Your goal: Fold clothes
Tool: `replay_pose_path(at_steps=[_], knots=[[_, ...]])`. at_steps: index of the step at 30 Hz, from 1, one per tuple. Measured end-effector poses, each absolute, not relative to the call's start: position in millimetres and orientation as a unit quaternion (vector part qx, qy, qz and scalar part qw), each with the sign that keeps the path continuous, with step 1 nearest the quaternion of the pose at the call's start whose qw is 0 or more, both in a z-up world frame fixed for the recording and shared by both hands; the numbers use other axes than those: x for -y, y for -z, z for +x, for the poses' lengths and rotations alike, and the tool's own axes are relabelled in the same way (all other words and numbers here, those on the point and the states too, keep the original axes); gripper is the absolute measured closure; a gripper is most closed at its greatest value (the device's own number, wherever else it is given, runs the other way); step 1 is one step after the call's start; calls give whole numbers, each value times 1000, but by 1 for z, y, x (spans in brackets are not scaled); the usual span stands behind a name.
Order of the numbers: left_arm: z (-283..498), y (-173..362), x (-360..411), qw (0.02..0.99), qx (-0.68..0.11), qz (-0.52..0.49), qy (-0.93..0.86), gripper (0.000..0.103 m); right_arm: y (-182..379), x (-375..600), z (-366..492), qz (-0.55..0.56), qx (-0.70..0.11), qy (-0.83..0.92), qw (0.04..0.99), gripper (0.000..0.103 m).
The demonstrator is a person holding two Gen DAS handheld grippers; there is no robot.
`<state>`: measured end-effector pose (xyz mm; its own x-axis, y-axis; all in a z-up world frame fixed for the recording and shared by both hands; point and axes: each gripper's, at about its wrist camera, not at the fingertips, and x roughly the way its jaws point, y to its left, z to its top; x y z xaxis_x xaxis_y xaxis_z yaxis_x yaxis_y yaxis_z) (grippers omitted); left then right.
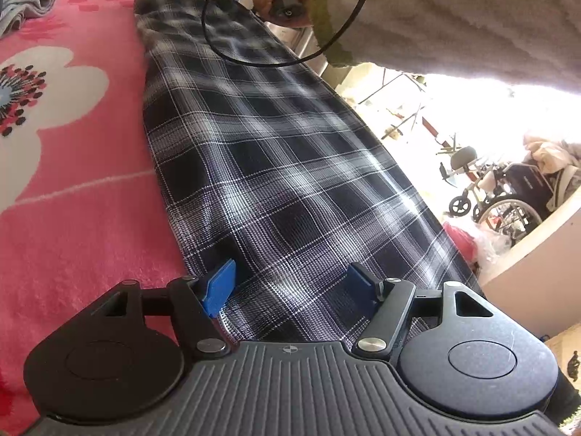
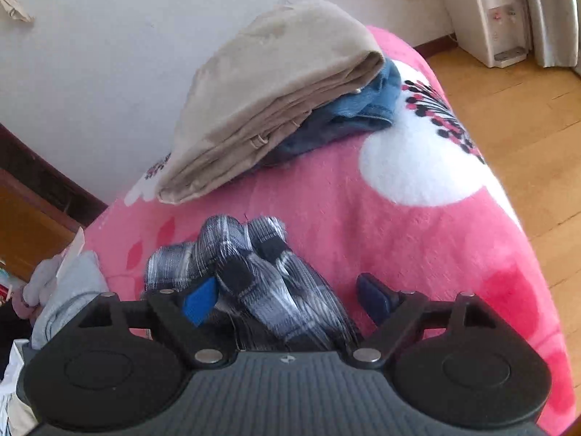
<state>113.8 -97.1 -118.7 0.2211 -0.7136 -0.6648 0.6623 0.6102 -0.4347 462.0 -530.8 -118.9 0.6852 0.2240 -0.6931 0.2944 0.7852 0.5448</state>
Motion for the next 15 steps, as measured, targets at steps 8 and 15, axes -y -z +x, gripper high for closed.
replay_pose_path(at_steps=[8, 15], knots=[[115, 118, 97, 780, -449, -36, 434, 35, 122, 499, 478, 275, -402, 19, 873, 57], [113, 115, 96, 786, -454, -34, 417, 36, 95, 488, 454, 252, -361, -6, 898, 81]])
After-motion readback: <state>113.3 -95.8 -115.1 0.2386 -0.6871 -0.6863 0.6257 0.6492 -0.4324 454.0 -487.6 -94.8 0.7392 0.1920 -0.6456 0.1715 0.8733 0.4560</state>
